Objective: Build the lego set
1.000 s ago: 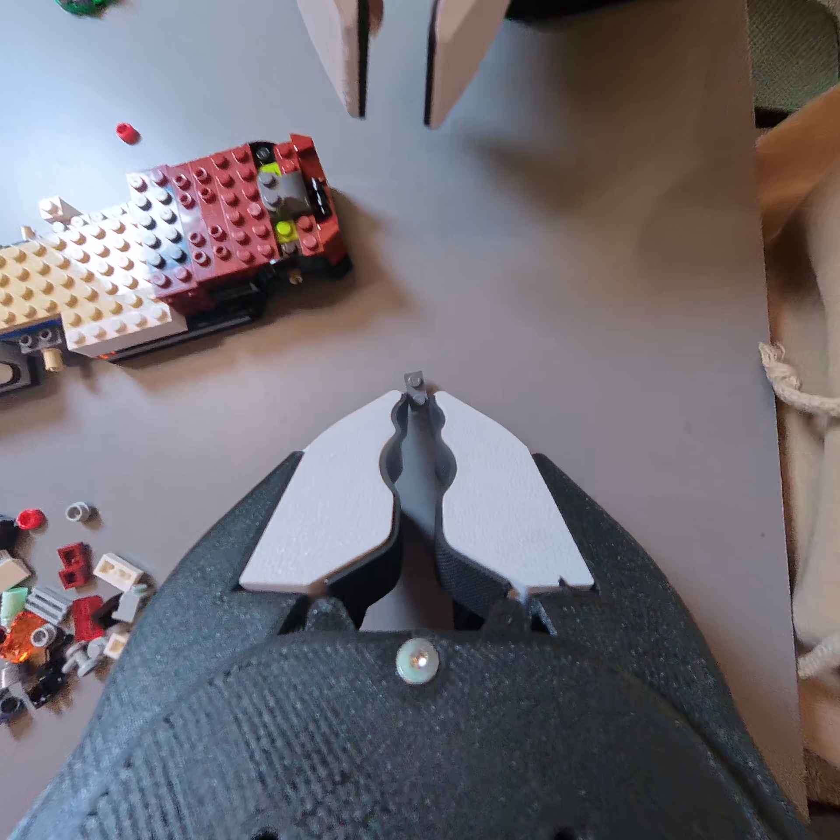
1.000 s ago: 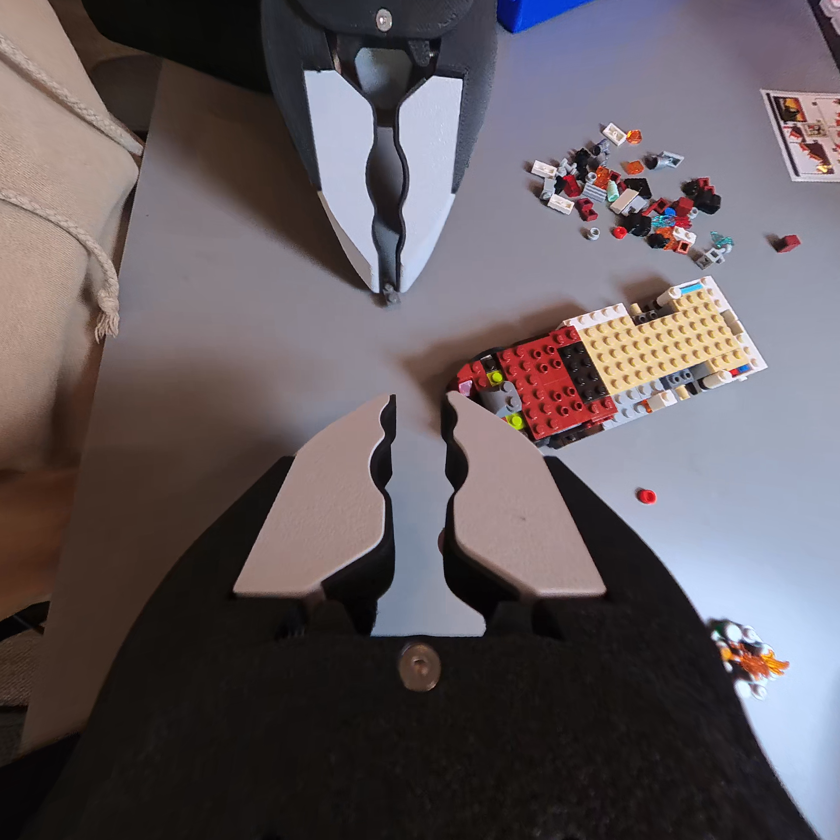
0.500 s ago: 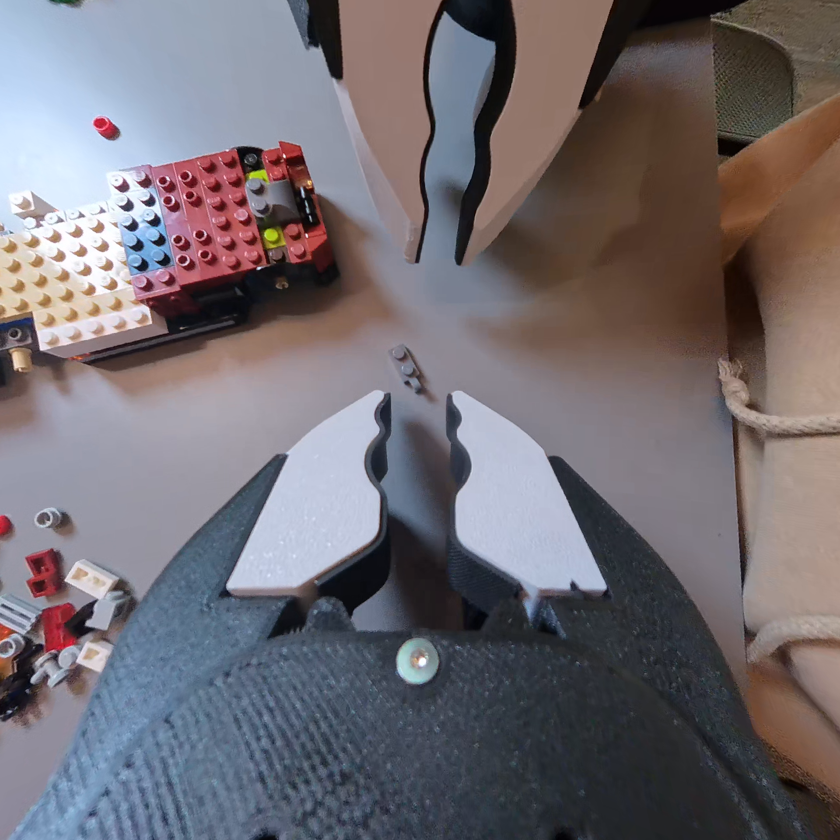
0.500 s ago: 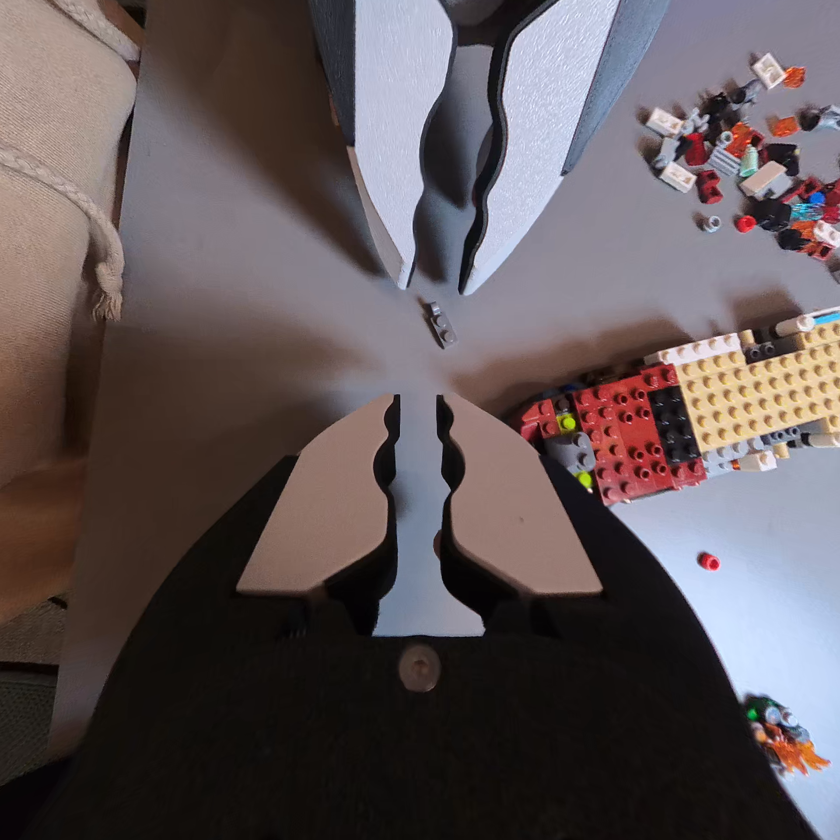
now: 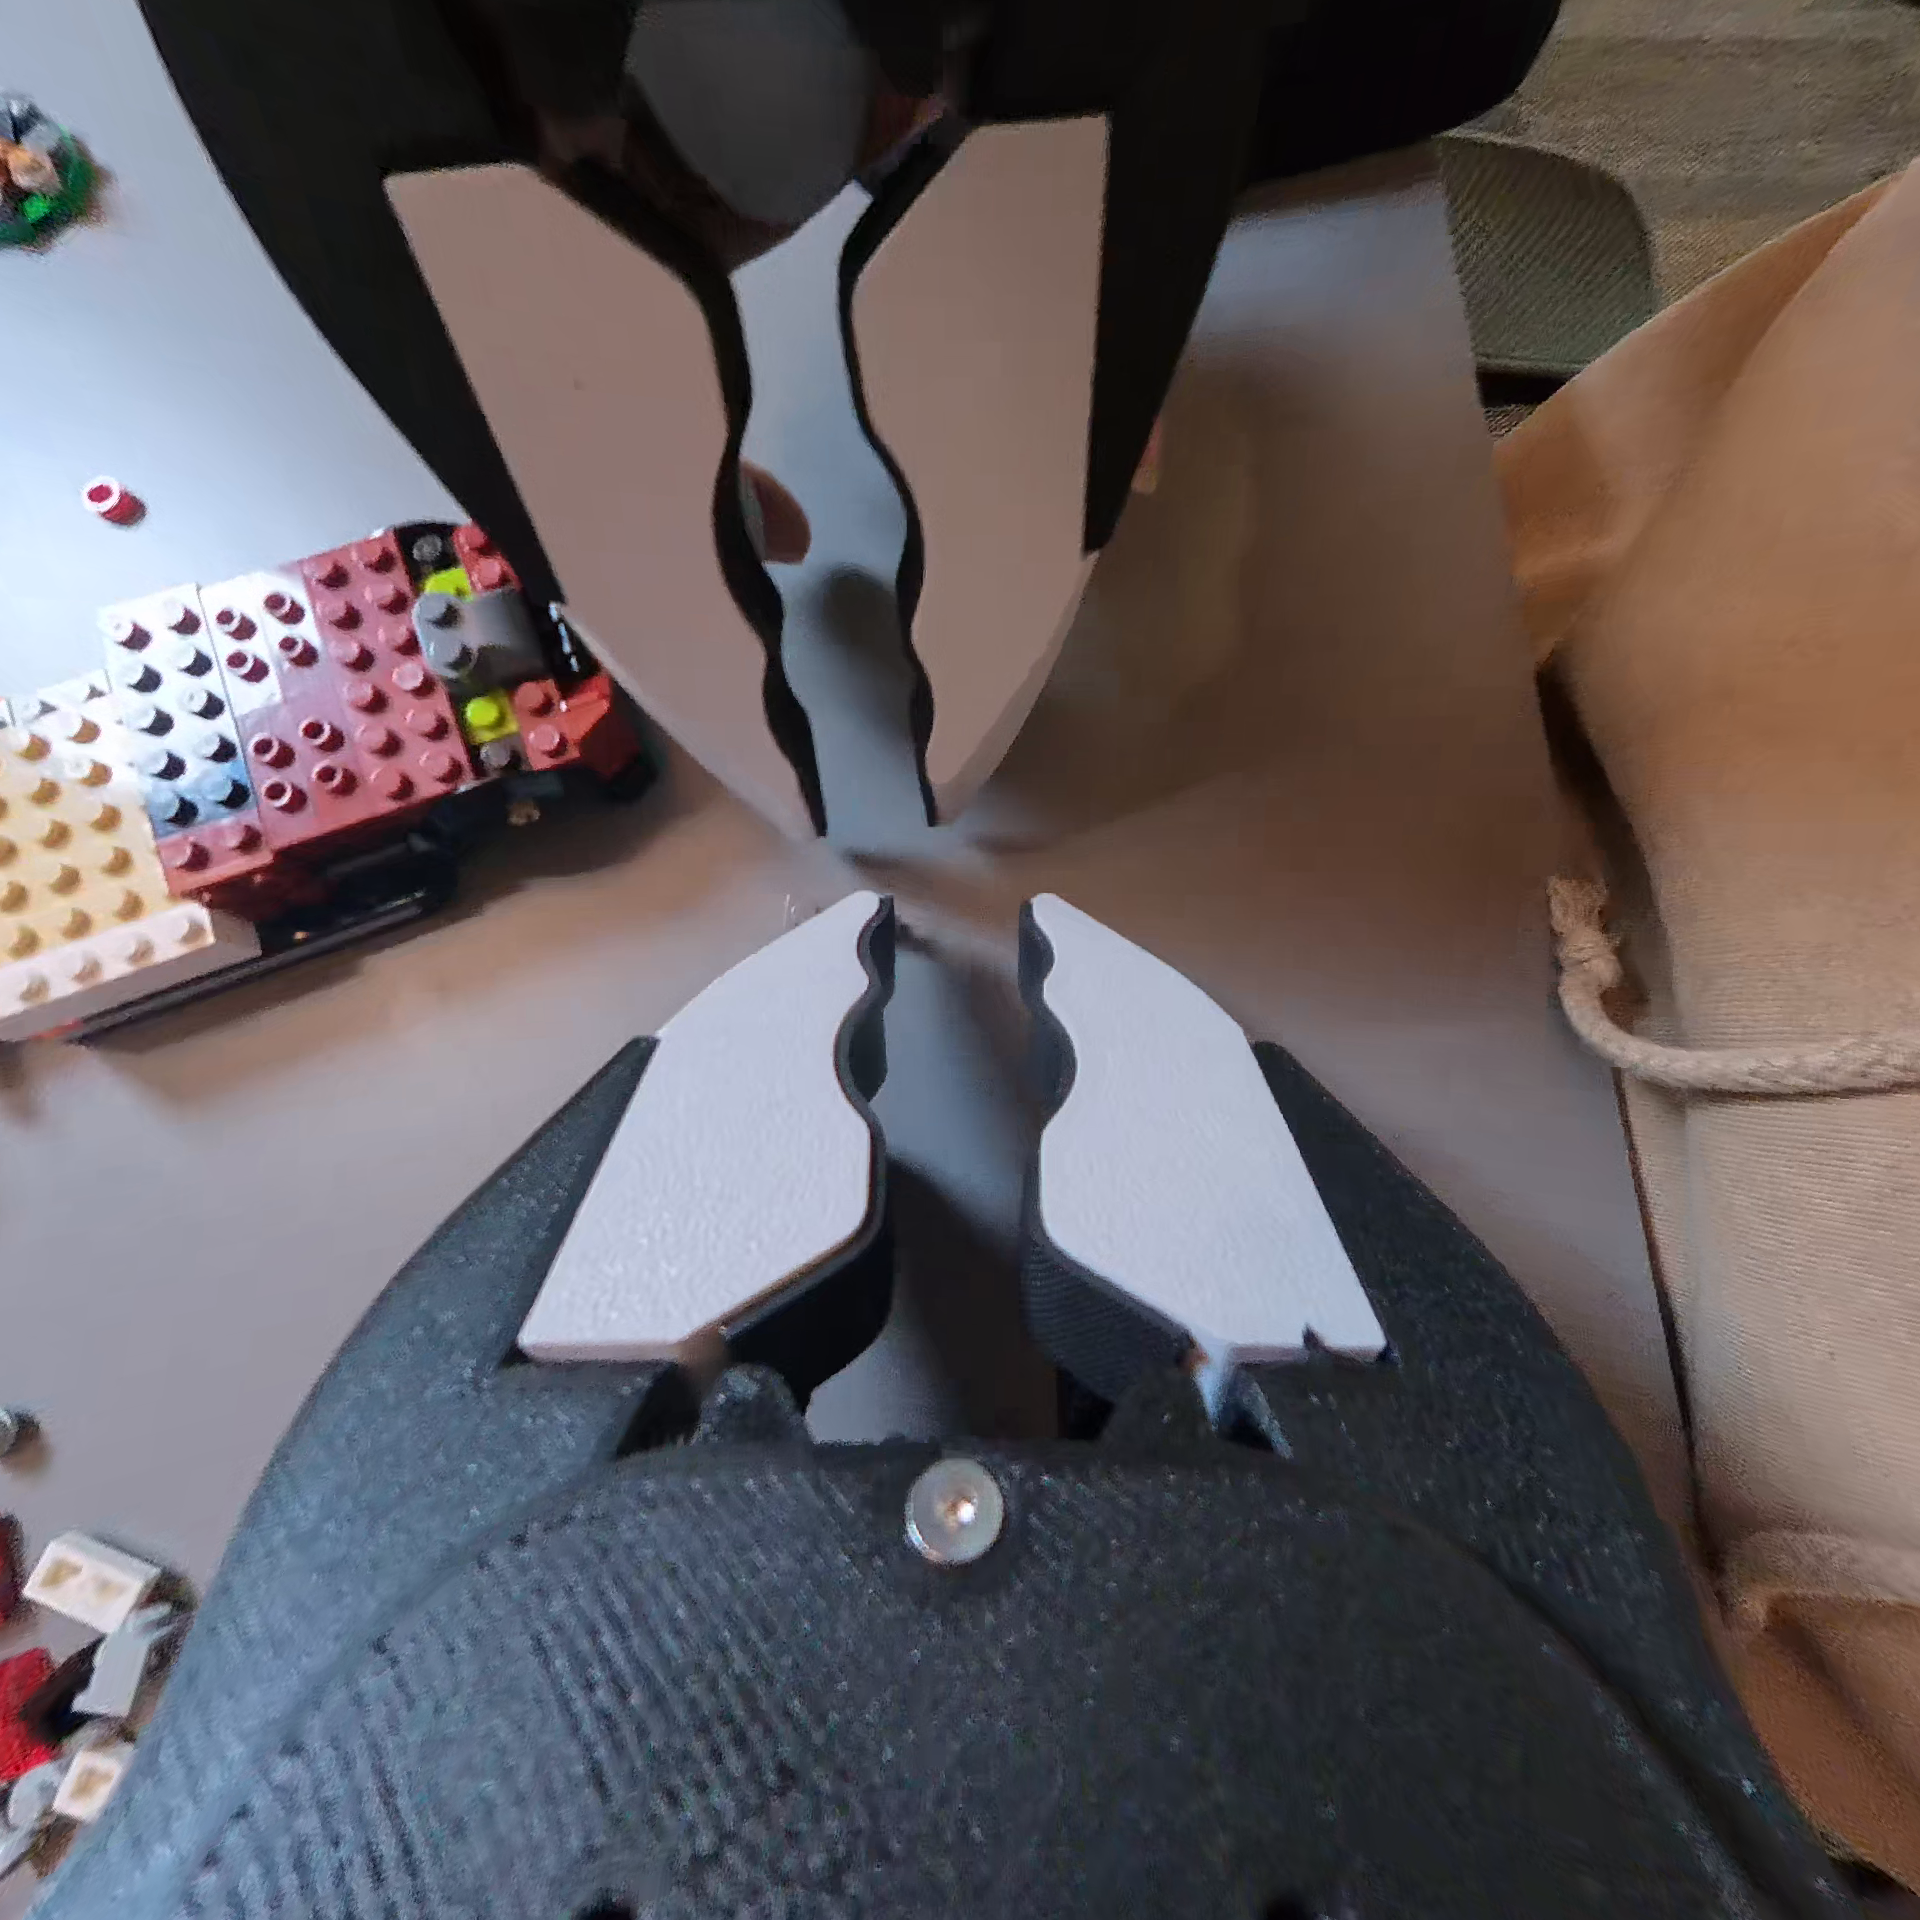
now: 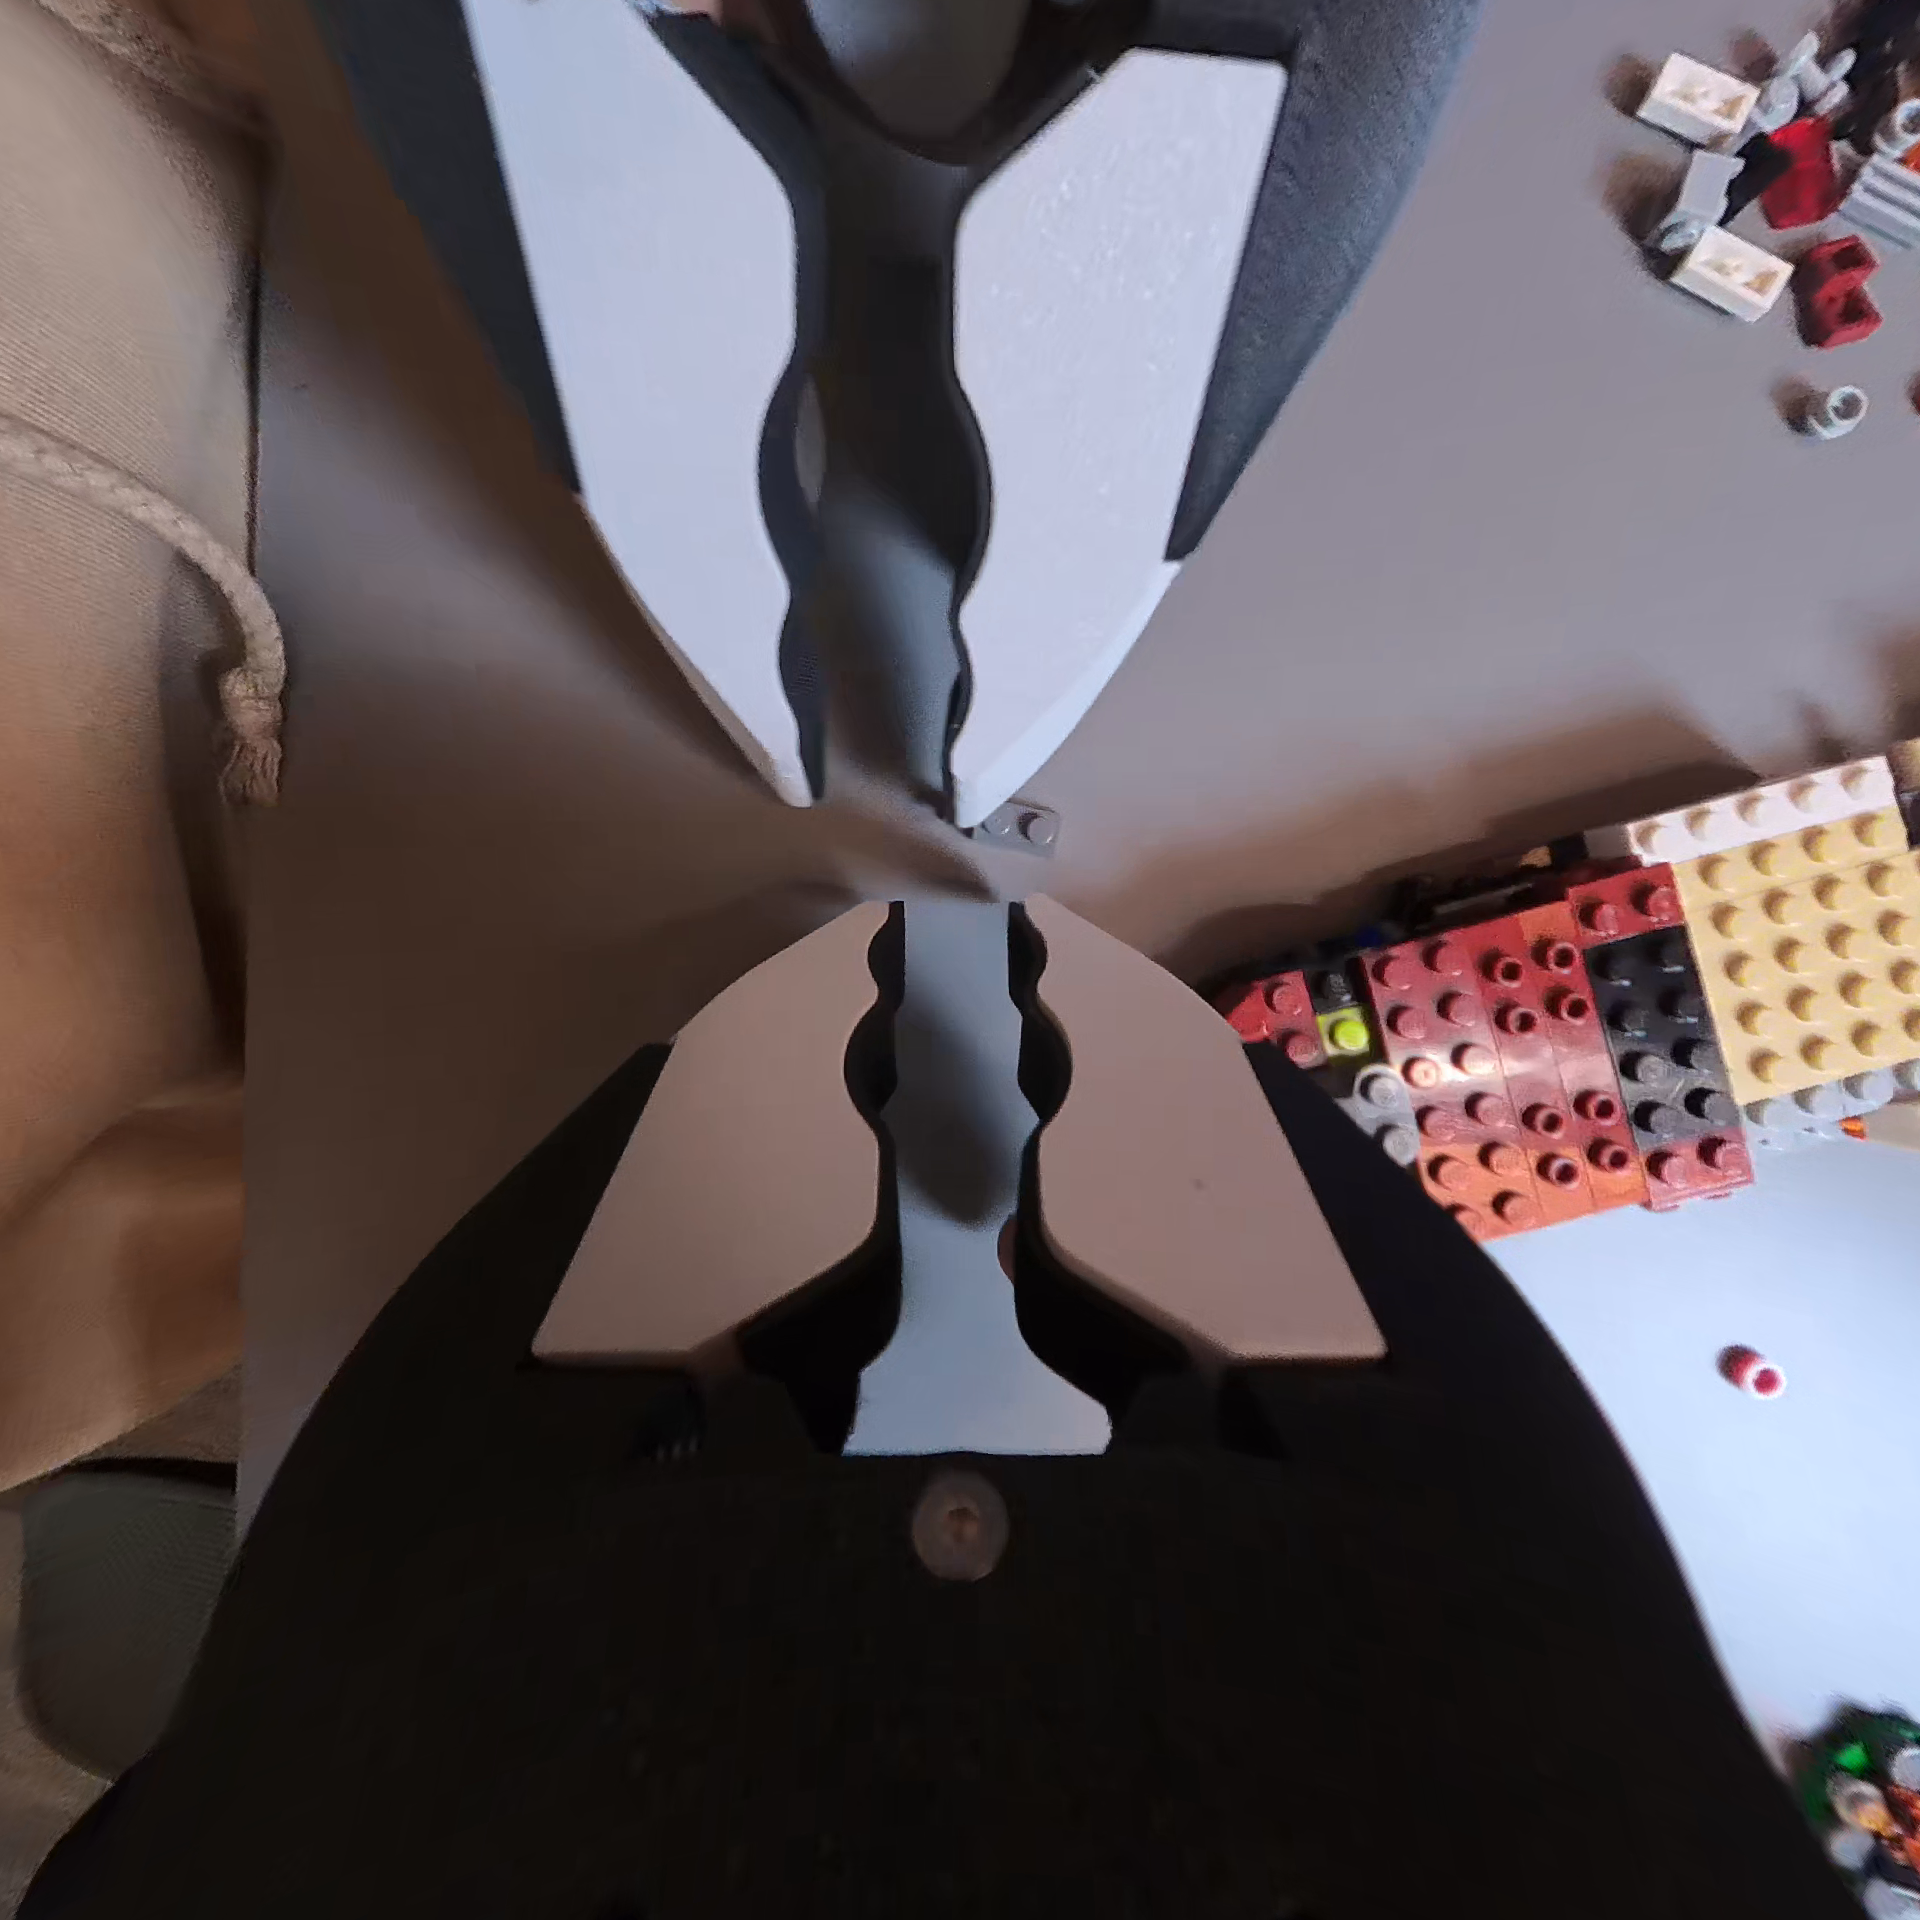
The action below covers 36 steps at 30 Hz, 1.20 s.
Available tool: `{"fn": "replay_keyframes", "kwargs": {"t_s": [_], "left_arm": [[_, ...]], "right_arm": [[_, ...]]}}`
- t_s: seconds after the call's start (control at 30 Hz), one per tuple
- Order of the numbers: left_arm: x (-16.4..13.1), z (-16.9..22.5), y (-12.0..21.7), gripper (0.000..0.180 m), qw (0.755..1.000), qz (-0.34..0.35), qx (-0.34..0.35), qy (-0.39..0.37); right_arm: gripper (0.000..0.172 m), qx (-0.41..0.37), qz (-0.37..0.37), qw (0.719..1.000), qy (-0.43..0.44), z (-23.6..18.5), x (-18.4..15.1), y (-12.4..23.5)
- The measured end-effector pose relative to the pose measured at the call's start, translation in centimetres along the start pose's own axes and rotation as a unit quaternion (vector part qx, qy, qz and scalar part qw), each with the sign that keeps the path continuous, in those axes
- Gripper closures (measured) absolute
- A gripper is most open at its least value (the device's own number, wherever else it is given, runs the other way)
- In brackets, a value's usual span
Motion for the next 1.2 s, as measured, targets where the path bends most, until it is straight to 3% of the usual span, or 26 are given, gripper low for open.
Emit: {"fn": "replay_keyframes", "kwargs": {"t_s": [0.13,0.27,0.57,0.83,1.2], "left_arm": [[0.7,-0.3,1.8,0.158,0.999,0.047,-0.002,0.009],[-0.4,-2.5,4.2,0.159,0.997,0.050,0.060,0.021],[-2.5,-5.2,6.7,0.162,0.989,0.060,0.121,0.061],[-3.2,-5.6,6.7,0.164,0.987,0.059,0.132,0.066],[-3.3,-5.2,5.8,0.164,0.989,0.055,0.118,0.065]], "right_arm": [[0.147,-0.006,0.014,0.999,-0.046,0.0,0.3,-0.1],[0.144,-0.021,0.006,0.997,-0.076,0.0,0.8,-0.6],[0.144,-0.007,-0.020,0.999,-0.034,-0.4,2.6,-1.9],[0.155,-0.015,-0.019,1.000,-0.007,-0.7,2.6,-2.1],[0.158,-0.056,-0.027,0.997,-0.046,-0.2,-1.4,0.4]]}}
Point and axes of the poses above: each gripper's, where its closed fingertips meet, y back along the fingers, x out of its top, z = x × y across the jaws, the point moved 3 cm from there along y, back along the fingers, and after that the axes turned 10 degrees about -y, right-handed, at the moved point
